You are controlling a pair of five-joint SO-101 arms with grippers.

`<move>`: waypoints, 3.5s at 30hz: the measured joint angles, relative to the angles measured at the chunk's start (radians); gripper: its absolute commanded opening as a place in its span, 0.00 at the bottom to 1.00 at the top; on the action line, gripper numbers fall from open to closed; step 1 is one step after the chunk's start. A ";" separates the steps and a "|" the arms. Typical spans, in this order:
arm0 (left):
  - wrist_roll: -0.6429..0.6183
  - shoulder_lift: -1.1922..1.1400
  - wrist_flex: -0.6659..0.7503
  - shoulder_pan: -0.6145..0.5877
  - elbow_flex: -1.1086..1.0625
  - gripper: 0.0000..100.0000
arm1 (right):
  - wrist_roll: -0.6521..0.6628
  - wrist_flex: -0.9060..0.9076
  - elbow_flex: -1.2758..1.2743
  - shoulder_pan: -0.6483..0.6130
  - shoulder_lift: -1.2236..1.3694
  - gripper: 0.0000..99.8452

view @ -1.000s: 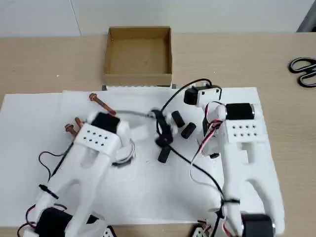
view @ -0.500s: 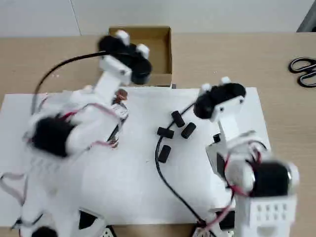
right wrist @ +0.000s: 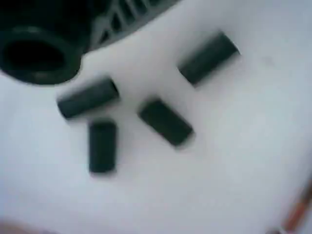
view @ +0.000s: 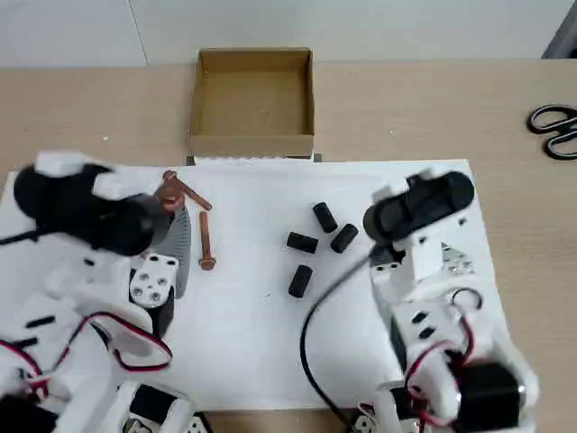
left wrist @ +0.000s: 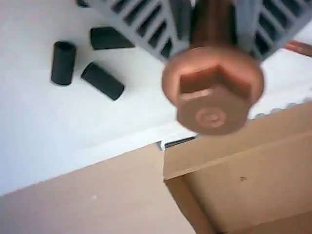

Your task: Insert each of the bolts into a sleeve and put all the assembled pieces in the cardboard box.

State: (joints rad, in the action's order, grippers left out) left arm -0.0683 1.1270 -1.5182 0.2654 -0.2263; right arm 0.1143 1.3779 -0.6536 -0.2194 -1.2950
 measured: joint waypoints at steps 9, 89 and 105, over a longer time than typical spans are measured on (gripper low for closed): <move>-0.261 0.327 0.270 0.000 -0.442 0.01 | -0.221 -0.164 -0.353 -0.377 -0.238 0.00; -0.408 0.488 0.241 0.299 -0.819 0.04 | -0.069 -0.516 -0.571 -0.681 -0.293 0.00; -0.407 0.483 0.201 0.292 -0.804 0.17 | -0.066 -0.520 -0.565 -0.647 -0.296 0.00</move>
State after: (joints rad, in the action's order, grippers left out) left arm -0.4749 1.6103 -1.3172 0.5570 -1.0303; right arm 0.0483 0.8577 -1.2183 -0.8669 -1.5911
